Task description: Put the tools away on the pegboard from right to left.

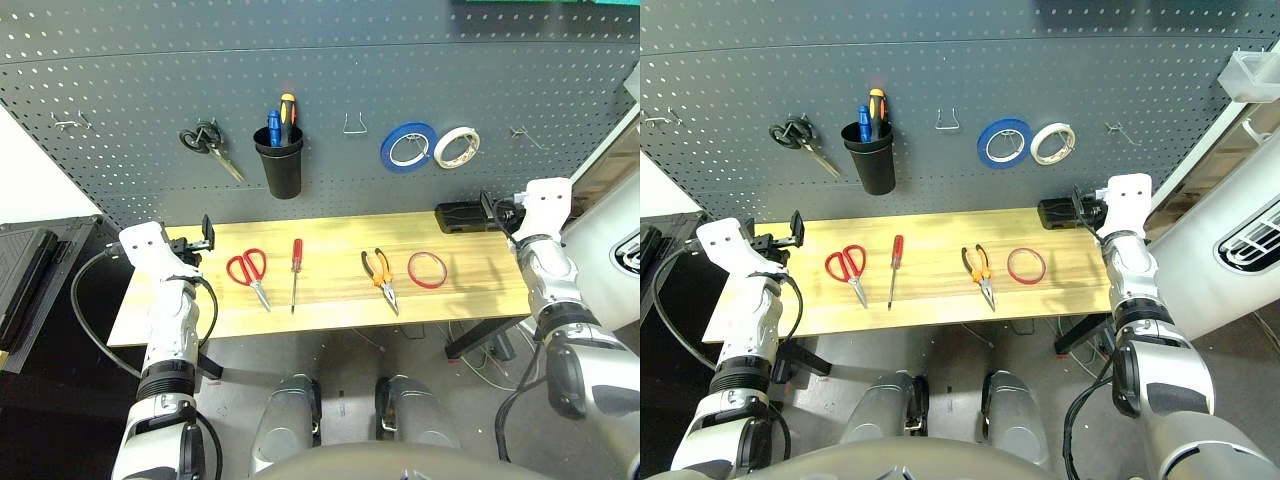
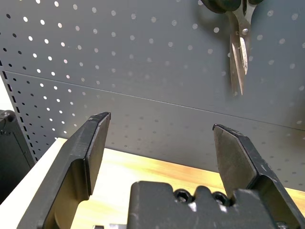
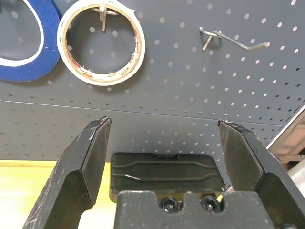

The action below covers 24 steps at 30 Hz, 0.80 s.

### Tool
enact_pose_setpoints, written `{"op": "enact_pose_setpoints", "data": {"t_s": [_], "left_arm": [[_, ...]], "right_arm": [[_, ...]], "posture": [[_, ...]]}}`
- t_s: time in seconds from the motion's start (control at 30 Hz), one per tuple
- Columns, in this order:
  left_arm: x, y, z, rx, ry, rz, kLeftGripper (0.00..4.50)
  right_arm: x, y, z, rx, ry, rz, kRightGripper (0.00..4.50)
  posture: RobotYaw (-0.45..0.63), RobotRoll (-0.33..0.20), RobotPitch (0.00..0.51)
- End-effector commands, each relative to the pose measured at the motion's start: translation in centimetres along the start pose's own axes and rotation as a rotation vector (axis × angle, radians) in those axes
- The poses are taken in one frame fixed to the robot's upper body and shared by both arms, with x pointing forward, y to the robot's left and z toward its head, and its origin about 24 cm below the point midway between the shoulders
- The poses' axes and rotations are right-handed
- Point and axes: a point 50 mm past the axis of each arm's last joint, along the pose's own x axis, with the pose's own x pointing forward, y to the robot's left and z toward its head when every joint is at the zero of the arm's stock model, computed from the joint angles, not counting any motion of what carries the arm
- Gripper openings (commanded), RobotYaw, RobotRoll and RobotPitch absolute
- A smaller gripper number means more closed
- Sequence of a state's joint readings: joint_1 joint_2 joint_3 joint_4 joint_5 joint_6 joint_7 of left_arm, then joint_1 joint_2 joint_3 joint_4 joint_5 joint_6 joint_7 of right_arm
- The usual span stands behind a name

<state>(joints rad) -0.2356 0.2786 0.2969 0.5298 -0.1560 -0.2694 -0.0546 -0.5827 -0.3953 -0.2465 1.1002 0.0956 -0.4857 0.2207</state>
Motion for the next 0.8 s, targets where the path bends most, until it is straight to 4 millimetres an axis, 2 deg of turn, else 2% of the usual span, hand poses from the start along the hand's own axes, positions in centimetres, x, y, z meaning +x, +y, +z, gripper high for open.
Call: {"op": "enact_pose_setpoints", "data": {"t_s": [0.03,0.2,0.4,0.57,0.8], "left_arm": [[0.0,-0.1,-0.4,0.001,0.019,-0.006,4.50],[0.5,-0.1,0.1,0.006,0.007,-0.032,4.50],[0.6,-0.5,1.5,-0.041,-0.016,-0.205,4.50],[-0.5,-1.3,3.1,-0.052,0.003,-0.492,4.50],[-2.4,-3.6,4.2,-0.010,0.113,-0.855,4.50]], "right_arm": [[0.2,0.2,0.2,-0.019,-0.008,-0.007,4.48],[0.9,0.9,0.8,-0.033,0.008,0.019,4.48],[2.1,1.4,2.0,-0.113,0.132,0.130,4.48],[2.1,2.2,3.1,-0.098,0.285,0.279,4.48],[0.6,4.3,3.5,-0.056,0.588,0.416,4.48]], "posture": [[0.02,0.000,0.011],[0.01,0.000,0.022],[-0.05,0.000,0.053],[-0.07,0.000,0.080],[-0.05,0.000,0.128]]}}
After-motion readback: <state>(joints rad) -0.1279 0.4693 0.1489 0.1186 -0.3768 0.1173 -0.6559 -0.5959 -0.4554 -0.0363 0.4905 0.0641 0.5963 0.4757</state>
